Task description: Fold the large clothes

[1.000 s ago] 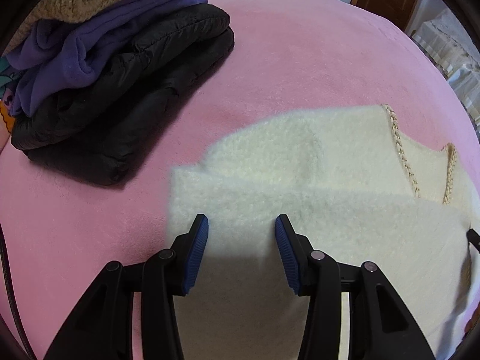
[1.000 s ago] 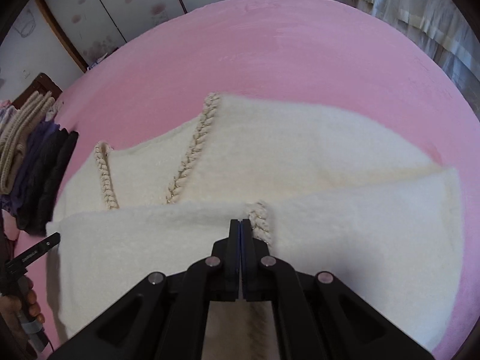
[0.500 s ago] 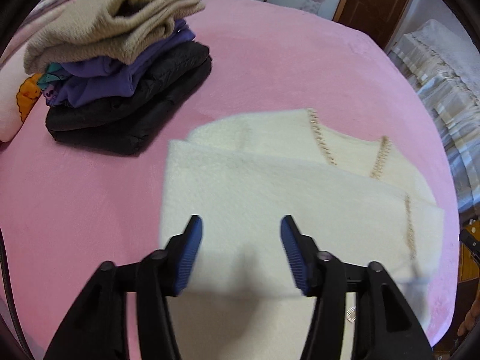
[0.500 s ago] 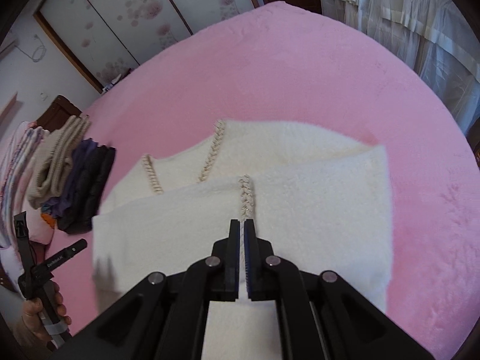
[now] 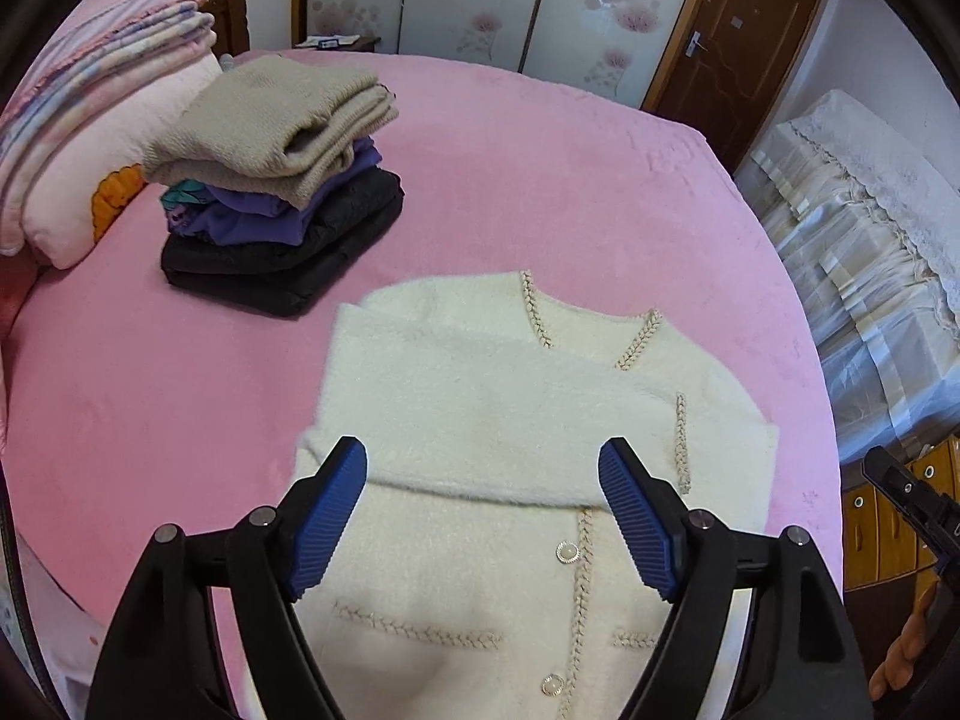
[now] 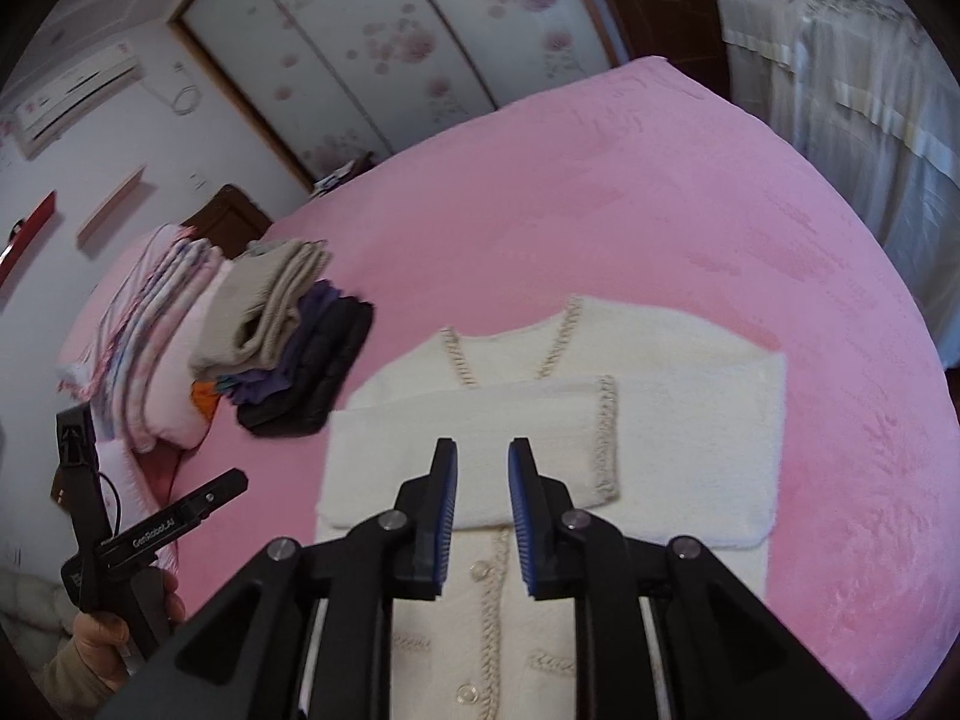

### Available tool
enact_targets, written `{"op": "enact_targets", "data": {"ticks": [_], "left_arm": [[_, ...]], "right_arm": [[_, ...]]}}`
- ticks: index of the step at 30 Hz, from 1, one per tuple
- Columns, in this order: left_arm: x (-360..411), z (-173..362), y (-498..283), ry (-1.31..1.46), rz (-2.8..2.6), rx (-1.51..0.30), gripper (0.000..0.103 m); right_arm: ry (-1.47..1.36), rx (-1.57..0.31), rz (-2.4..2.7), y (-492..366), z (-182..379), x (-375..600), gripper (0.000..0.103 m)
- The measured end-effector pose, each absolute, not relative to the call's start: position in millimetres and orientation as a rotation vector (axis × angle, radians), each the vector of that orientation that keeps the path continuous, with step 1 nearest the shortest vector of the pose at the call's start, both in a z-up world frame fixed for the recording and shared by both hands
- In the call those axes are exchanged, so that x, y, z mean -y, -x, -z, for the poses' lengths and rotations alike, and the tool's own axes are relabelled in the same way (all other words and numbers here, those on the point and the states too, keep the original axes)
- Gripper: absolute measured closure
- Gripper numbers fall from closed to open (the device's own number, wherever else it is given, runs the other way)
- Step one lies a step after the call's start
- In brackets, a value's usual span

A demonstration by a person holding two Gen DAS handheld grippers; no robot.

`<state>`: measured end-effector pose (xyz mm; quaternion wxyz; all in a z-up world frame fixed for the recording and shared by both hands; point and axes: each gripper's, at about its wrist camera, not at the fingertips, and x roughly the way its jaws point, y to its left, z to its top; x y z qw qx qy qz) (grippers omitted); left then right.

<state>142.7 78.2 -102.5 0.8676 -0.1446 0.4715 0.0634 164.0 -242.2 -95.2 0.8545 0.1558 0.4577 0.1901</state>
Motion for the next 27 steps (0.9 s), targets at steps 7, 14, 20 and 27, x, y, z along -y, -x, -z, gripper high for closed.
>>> {"op": "enact_targets", "data": {"ticks": [7,14,20,27], "left_arm": [[-66.1,78.0,-104.7,0.342,-0.145,-0.992,0.02],[-55.3,65.8,-70.3,0.33,-0.14,-0.998,0.02],[-55.3,66.9,-46.0,0.293,-0.11,-1.004,0.02],[-69.7,86.6,-13.8,0.255,-0.069,-1.017,0.02]], "right_arm": [[-0.225,-0.946,-0.528,-134.6,76.1,223.0,0.083],[-0.195,-0.947,-0.61,-102.0,66.5,216.7,0.08],[-0.172,-0.933,-0.622,-72.0,65.1,213.6,0.079],[-0.091,-0.901,-0.529,-29.3,77.2,212.3,0.078]]}}
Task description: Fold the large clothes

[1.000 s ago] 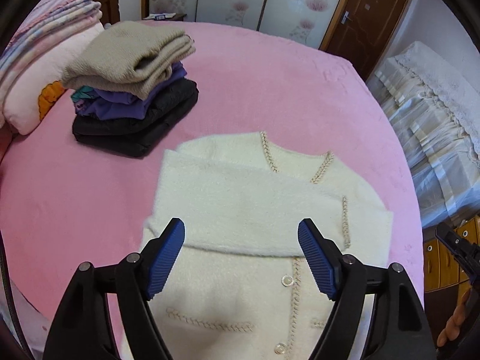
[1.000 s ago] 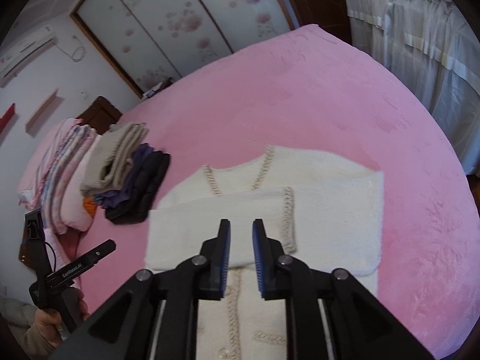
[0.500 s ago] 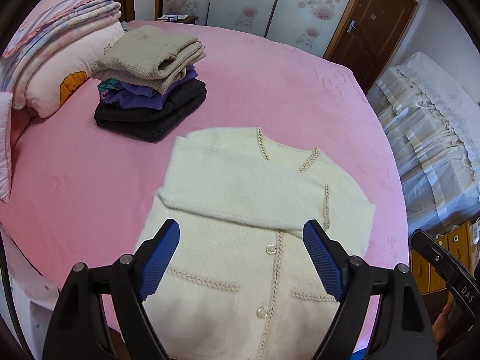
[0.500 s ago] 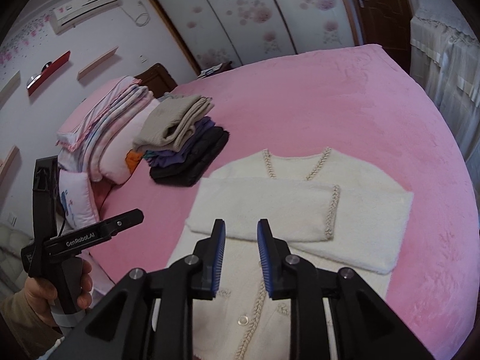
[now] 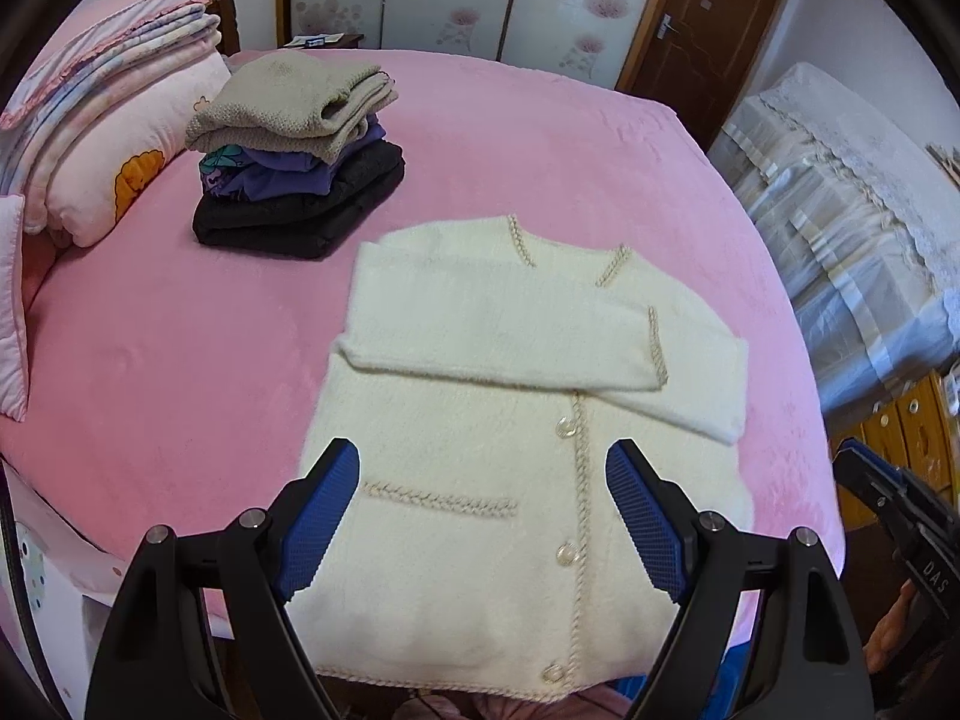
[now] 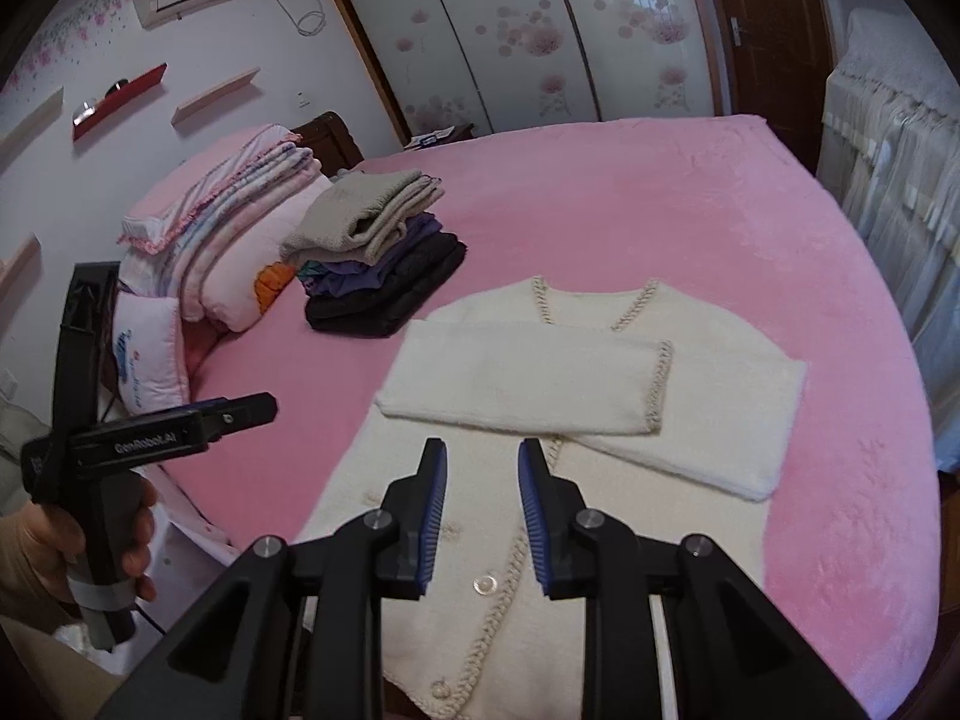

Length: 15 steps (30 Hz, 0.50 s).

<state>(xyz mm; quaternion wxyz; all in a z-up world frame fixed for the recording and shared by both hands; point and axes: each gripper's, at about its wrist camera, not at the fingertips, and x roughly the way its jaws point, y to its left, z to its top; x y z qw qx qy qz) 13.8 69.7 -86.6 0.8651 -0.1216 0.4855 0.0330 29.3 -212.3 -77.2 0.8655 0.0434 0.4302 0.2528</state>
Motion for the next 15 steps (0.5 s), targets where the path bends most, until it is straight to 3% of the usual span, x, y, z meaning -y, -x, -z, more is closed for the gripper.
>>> {"op": "enact_targets", "data": {"ticks": [11,15], "left_arm": [[-97.9,125.4,42.2,0.188,-0.005,-1.048,0.02],[-103.3,141.9,52.3,0.212,0.038,-1.073,0.02]], "right_arm": [[-0.175,-1.022,-0.402,34.5,126.8,214.3,0.078],[-0.204,-1.015,-0.356,51.8,135.8,217.1,0.066]]}}
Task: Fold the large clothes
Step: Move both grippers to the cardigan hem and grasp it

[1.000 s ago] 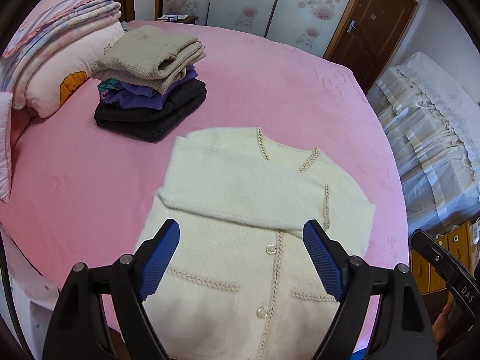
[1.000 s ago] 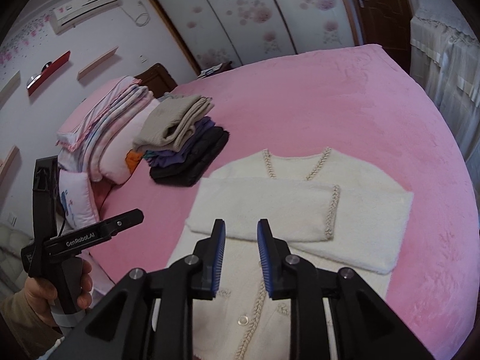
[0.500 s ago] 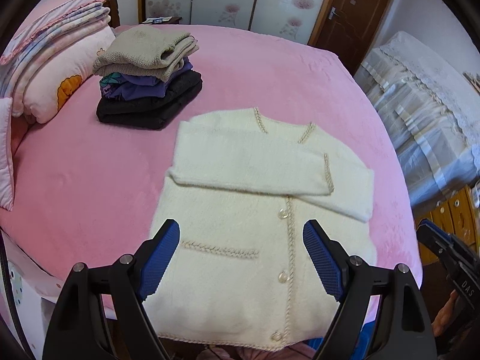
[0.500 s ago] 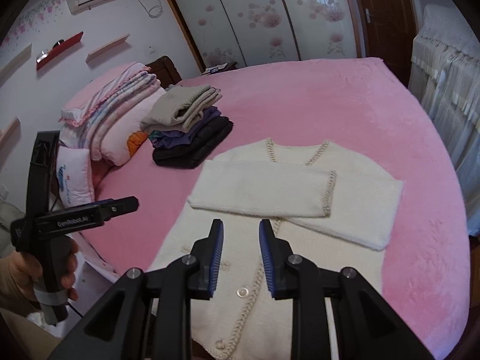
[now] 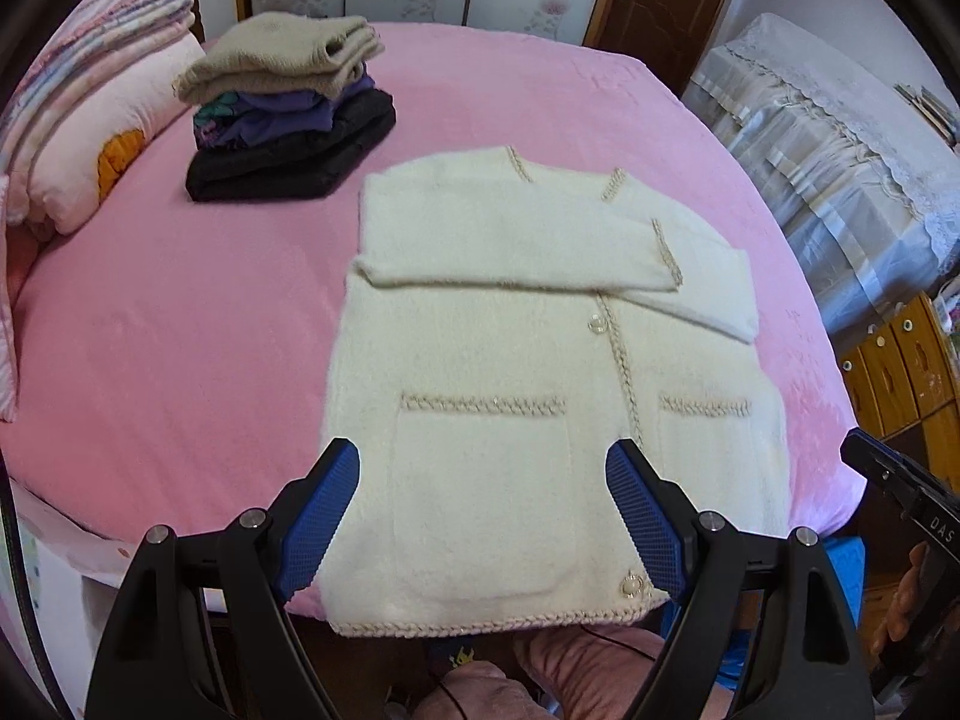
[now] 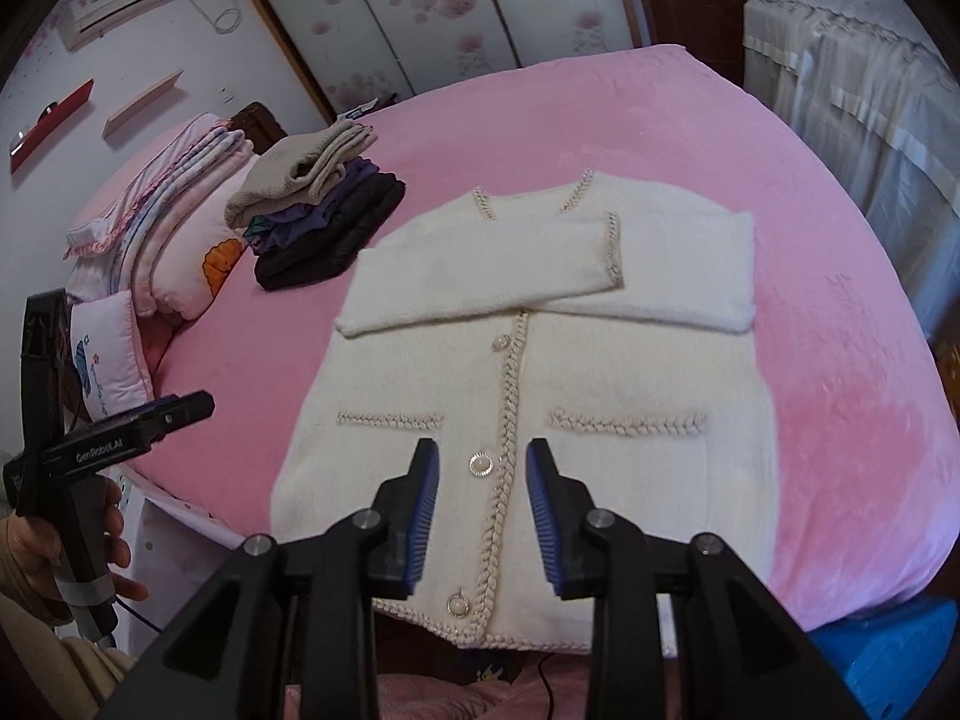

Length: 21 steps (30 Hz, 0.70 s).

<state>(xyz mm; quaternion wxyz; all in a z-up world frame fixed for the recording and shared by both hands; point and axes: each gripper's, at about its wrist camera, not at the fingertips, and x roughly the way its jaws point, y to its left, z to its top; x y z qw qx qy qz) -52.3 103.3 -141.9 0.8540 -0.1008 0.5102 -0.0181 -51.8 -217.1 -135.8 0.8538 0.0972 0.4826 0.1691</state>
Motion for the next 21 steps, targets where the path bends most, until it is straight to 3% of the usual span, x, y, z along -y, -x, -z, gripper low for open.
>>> {"op": "enact_targets", "data": {"ticks": [14,21], "left_arm": [[-140.1,250.8,102.9,0.257,-0.015,-1.117,0.02],[-173.7,307.6,118.0,0.351,-0.051,-1.144,0.02]], "right_arm": [[-0.266,-1.001,-0.265,91.2,204.4,264.6,0.066],[-0.226,-1.096,-0.226,102.7,256.2,300.5,0.066]]}}
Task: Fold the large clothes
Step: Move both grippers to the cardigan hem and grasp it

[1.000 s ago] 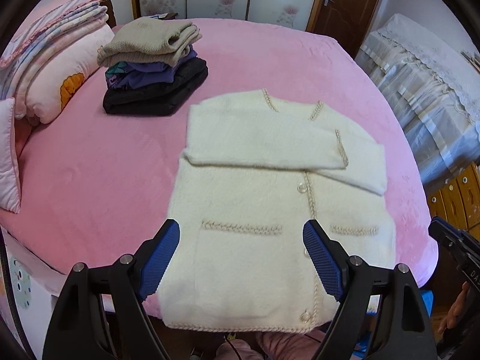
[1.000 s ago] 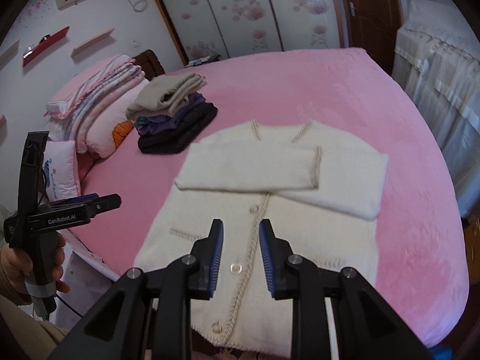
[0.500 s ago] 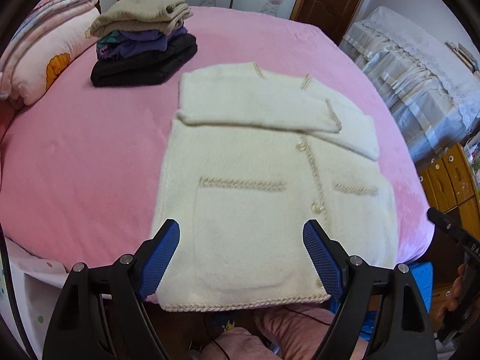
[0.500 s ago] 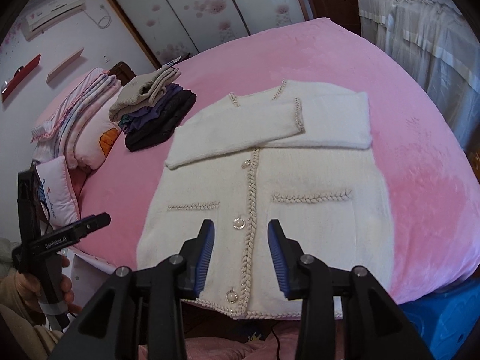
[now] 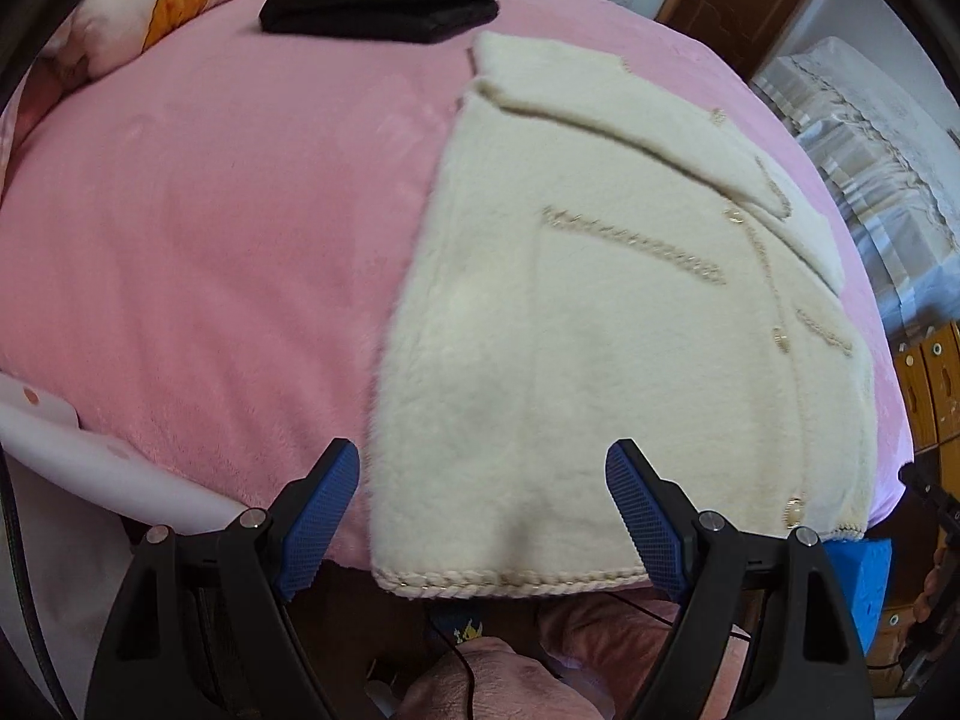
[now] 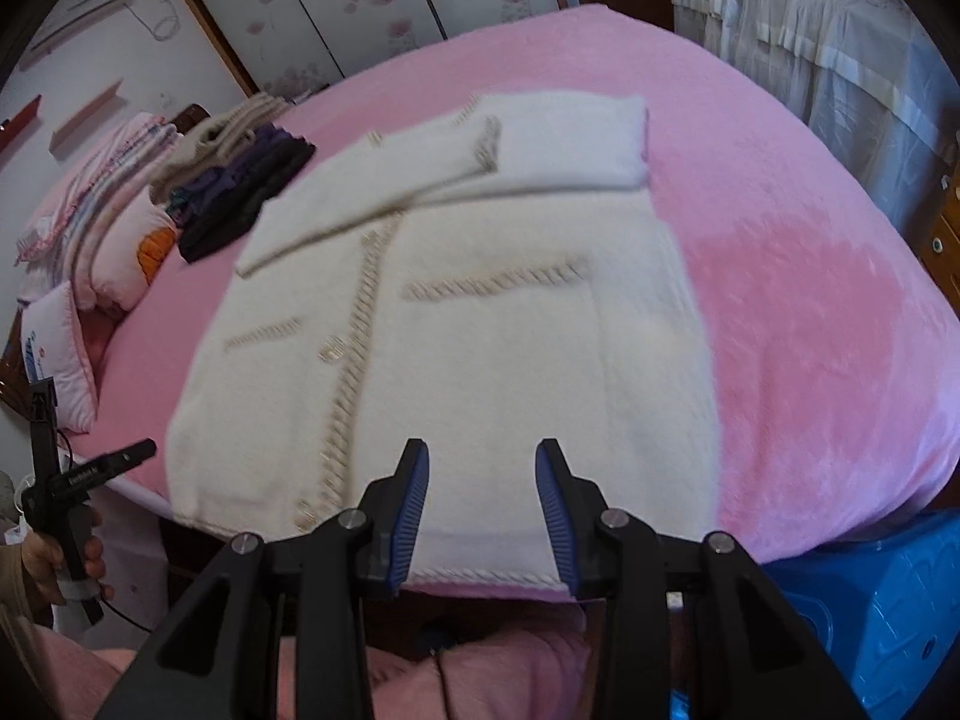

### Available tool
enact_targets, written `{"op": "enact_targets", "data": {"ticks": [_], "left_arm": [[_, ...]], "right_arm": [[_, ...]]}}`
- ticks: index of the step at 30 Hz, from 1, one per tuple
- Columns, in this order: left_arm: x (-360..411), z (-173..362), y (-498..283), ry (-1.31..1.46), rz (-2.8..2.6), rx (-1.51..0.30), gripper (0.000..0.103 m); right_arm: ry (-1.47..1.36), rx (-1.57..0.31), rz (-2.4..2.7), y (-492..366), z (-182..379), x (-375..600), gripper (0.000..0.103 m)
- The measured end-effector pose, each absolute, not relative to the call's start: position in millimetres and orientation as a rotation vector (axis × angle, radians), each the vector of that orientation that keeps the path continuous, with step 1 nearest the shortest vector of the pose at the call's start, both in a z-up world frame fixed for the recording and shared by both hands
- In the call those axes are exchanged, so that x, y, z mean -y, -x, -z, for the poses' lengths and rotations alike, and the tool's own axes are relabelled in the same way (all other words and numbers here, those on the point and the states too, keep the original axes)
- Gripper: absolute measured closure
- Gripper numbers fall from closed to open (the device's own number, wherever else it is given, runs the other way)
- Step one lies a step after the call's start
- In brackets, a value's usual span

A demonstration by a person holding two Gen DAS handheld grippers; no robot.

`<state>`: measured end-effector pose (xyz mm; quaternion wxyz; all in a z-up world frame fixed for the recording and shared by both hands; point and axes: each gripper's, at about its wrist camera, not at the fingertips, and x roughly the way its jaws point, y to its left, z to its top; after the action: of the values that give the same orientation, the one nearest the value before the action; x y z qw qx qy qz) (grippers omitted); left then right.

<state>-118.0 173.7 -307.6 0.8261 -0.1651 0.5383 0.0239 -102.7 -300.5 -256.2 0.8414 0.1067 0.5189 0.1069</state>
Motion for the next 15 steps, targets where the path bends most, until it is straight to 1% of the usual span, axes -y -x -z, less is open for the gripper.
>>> {"op": "enact_targets", "data": {"ticks": [5,15], "left_arm": [[-188.2,334.3,119.8,0.423,-0.062,-1.169,0.02],[-181.8,359.6,123.5,0.414,-0.041,-1.201,0.02]], "right_arm": [[-0.238,-1.139,-0.152,105.4,276.7,333.8,0.064],[-0.206,-1.236,-0.109,104.0,321.5,369.1,0.063]]}}
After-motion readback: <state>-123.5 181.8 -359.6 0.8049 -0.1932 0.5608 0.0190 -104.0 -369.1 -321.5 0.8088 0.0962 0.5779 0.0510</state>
